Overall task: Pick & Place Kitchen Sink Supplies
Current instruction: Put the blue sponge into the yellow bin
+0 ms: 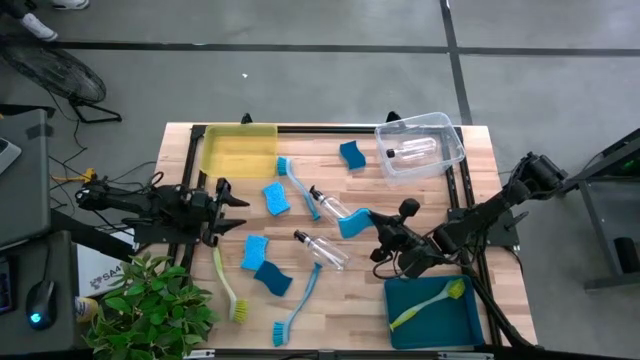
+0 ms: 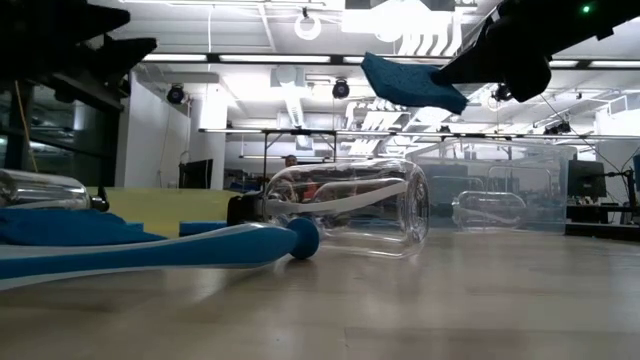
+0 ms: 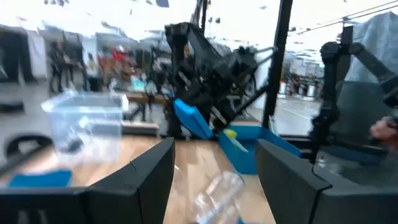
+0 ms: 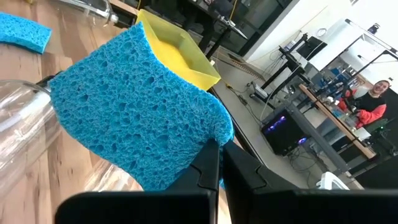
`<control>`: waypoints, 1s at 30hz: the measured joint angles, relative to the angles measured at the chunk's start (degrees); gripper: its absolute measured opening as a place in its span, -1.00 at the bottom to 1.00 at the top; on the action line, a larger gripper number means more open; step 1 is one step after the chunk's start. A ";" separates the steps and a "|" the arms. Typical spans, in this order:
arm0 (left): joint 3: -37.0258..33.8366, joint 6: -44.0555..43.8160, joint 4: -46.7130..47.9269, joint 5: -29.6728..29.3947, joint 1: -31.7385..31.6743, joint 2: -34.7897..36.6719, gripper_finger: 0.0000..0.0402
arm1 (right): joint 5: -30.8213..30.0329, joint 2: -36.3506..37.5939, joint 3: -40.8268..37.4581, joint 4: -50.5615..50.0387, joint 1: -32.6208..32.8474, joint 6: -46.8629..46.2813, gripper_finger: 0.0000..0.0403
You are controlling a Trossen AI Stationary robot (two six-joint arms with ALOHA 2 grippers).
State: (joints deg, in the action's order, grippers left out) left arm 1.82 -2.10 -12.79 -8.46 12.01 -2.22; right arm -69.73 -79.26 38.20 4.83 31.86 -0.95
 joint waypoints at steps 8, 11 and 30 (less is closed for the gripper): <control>0.01 3.79 -6.38 -7.70 -0.04 -7.08 0.08 | 1.54 0.00 -0.02 3.17 -3.33 1.71 -1.00; 0.01 3.34 -12.06 -8.03 -0.04 -11.96 0.08 | 4.15 0.00 -0.02 8.14 -5.42 7.16 -1.00; 23.06 2.09 -22.57 -4.20 -9.64 -58.49 0.08 | 17.10 -4.72 0.00 39.15 -15.70 34.70 -1.00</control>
State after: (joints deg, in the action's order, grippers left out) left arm 24.87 0.00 -35.36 -12.67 2.37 -60.72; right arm -52.63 -83.99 38.20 43.98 16.15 33.75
